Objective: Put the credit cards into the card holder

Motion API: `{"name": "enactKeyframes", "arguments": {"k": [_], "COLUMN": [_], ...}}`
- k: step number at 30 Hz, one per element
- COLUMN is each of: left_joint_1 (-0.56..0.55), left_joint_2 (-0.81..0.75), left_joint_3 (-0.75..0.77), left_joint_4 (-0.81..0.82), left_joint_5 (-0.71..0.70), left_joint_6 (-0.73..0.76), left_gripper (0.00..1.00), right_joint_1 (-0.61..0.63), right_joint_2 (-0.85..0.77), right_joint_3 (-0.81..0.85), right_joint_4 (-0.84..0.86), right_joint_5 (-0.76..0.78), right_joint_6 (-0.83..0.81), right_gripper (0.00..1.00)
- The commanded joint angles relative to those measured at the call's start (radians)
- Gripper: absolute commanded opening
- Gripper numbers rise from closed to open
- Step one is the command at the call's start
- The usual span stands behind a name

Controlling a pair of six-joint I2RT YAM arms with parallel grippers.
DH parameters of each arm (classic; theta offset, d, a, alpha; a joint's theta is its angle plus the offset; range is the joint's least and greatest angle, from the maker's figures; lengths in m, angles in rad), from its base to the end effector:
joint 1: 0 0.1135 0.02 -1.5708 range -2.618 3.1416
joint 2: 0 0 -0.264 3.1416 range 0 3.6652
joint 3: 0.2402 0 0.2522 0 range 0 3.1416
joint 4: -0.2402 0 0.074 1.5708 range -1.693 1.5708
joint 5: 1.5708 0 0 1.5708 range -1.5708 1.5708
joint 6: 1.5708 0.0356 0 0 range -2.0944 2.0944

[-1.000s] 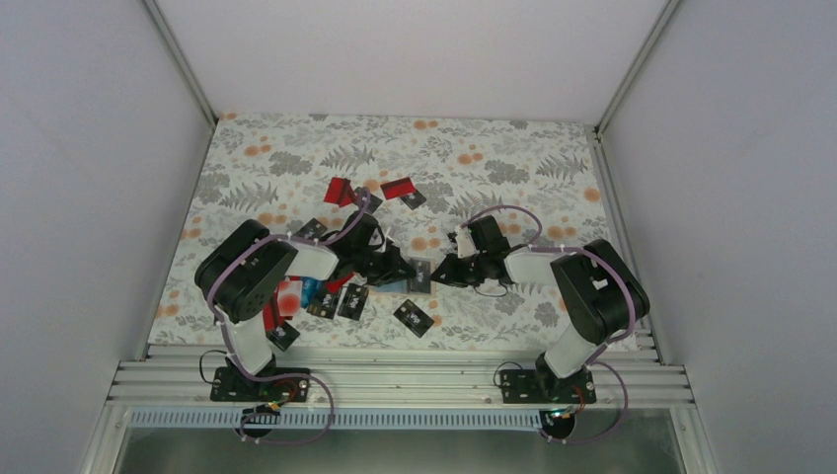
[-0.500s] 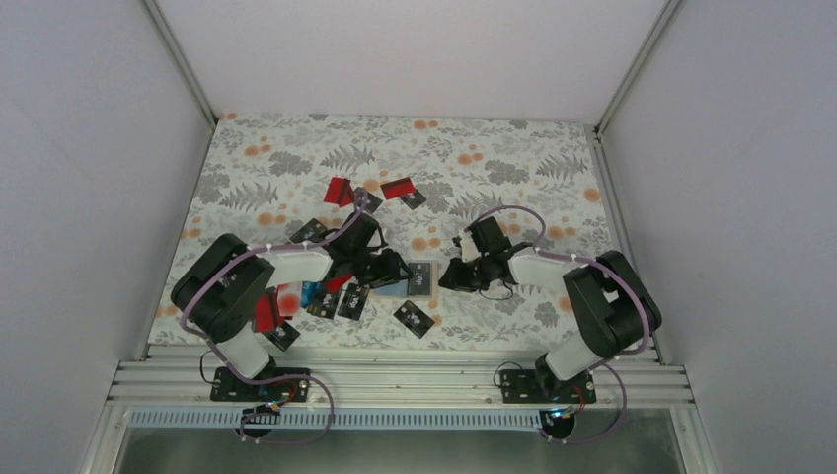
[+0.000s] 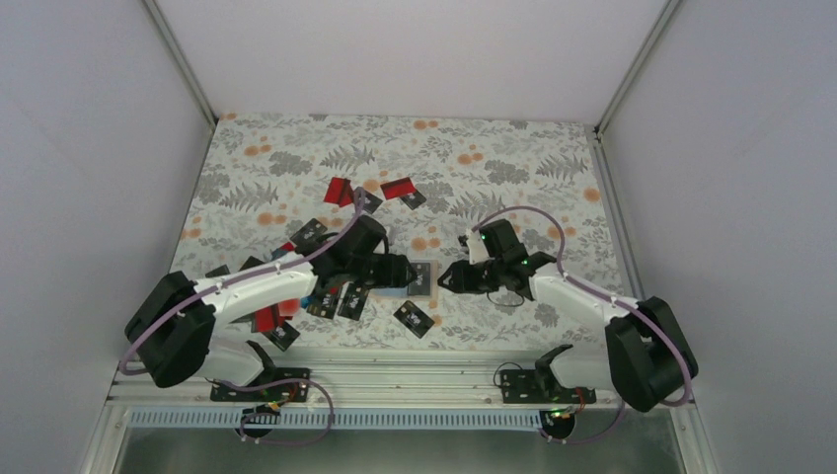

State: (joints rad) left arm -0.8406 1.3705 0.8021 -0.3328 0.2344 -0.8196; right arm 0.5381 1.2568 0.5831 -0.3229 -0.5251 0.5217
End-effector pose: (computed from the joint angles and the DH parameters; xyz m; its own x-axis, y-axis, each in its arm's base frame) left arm 0.1764 -0.2094 0.2058 -0.9569 0.0030 -0.2905 0.1780 0.7964 -0.5779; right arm 0.1834 0.1303 0.1707 -0.9626 -0.0723 -0.2611 -0.2279 0.7376 0.6356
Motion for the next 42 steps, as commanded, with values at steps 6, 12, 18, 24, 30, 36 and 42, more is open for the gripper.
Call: {"name": "enactKeyframes", "arguments": {"k": [6, 12, 18, 24, 30, 36, 42], "left_joint_1": [-0.131, -0.155, -0.157, -0.167, -0.174, -0.208, -0.252], "left_joint_2": [0.005, 0.092, 0.208, 0.274, 0.282, 0.283, 0.258], "left_joint_3": [-0.128, -0.127, -0.062, -0.026, -0.060, -0.107, -0.135], "left_joint_4": [0.022, 0.088, 0.092, 0.099, 0.138, 0.192, 0.208], "left_joint_5": [-0.116, -0.106, -0.135, -0.148, -0.107, -0.058, -0.041], "left_joint_6": [0.019, 0.086, 0.148, 0.175, 0.174, 0.153, 0.112], "left_gripper": [0.72, 0.72, 0.72, 0.69, 0.68, 0.65, 0.65], "right_joint_1": [0.159, 0.190, 0.192, 0.194, 0.199, 0.227, 0.237], "right_joint_2": [-0.020, 0.003, 0.060, 0.094, 0.188, 0.209, 0.146], "right_joint_3": [-0.143, -0.158, -0.124, -0.093, -0.075, -0.094, -0.116], "right_joint_4": [0.083, 0.099, 0.084, 0.113, 0.150, 0.129, 0.066], "right_joint_5": [-0.065, -0.031, 0.005, 0.051, -0.010, -0.077, -0.078], "right_joint_6": [0.134, 0.177, 0.153, 0.119, 0.073, 0.053, 0.067], "right_gripper": [0.55, 0.58, 0.56, 0.53, 0.47, 0.44, 0.44]}}
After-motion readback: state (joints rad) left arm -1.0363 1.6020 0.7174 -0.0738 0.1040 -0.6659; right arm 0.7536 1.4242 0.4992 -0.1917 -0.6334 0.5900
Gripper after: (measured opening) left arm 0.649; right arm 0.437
